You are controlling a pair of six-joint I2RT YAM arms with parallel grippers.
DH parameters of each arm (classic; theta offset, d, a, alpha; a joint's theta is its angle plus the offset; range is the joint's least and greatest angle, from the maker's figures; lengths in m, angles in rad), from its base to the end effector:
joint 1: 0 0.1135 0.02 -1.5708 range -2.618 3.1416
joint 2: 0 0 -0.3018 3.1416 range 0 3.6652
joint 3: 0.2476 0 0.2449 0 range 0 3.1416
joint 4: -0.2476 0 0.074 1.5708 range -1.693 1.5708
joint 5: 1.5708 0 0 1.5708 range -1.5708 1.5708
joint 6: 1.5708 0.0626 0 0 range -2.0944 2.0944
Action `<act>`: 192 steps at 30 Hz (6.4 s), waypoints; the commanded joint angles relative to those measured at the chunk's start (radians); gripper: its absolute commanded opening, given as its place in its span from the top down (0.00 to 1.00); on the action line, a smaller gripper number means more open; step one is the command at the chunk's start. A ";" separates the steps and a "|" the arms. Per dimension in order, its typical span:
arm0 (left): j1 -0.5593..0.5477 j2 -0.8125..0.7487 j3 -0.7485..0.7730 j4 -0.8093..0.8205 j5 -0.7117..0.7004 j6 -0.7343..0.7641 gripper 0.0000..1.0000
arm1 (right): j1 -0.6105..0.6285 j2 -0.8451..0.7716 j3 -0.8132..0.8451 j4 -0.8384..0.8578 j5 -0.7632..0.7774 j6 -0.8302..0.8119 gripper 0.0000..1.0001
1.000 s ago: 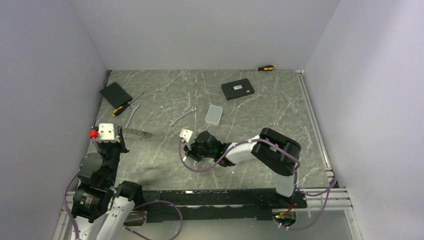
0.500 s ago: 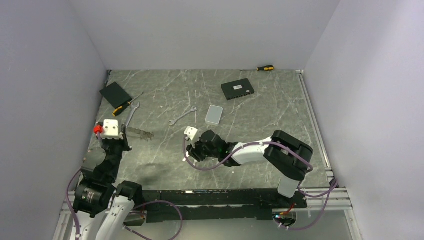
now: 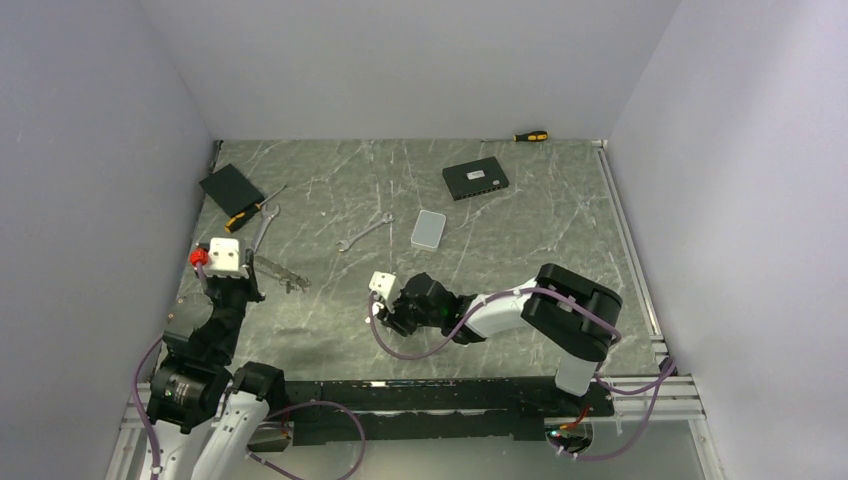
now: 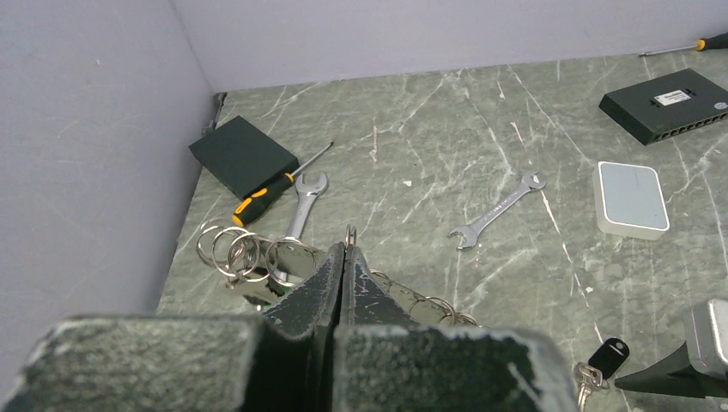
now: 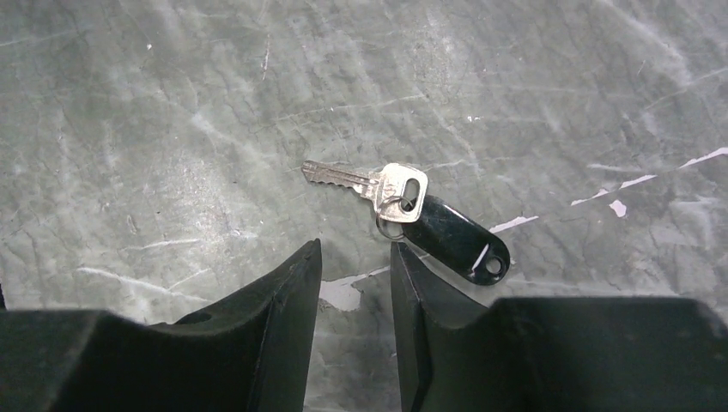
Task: Put the keys on the keyring
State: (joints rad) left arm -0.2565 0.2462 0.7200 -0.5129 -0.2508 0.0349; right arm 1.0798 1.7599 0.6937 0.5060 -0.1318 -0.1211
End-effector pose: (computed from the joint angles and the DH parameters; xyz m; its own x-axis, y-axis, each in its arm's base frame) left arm 0.0482 0.0034 0.3435 -0.0376 0.0448 -0.9983 0.0072 0.9990 0.0446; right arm 0.1622 0.3207 0.1588 -0.1368 -0.5098 -0.8494 -0.9502 0.3099 -0.0330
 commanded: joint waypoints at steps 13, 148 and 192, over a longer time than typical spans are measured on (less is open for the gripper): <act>0.005 0.008 0.006 0.080 0.023 0.009 1.00 | 0.017 0.086 -0.014 0.159 0.065 -0.093 0.77; 0.005 0.001 0.001 0.088 0.051 0.013 1.00 | 0.075 0.099 0.339 -0.377 0.471 0.360 0.70; 0.005 -0.007 0.004 0.083 0.053 0.010 1.00 | 0.076 0.110 0.330 -0.396 0.455 0.390 0.74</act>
State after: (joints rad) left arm -0.2565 0.2504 0.7113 -0.5041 -0.2138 0.0410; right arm 1.1511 1.8629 1.0187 0.0986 0.3302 0.2558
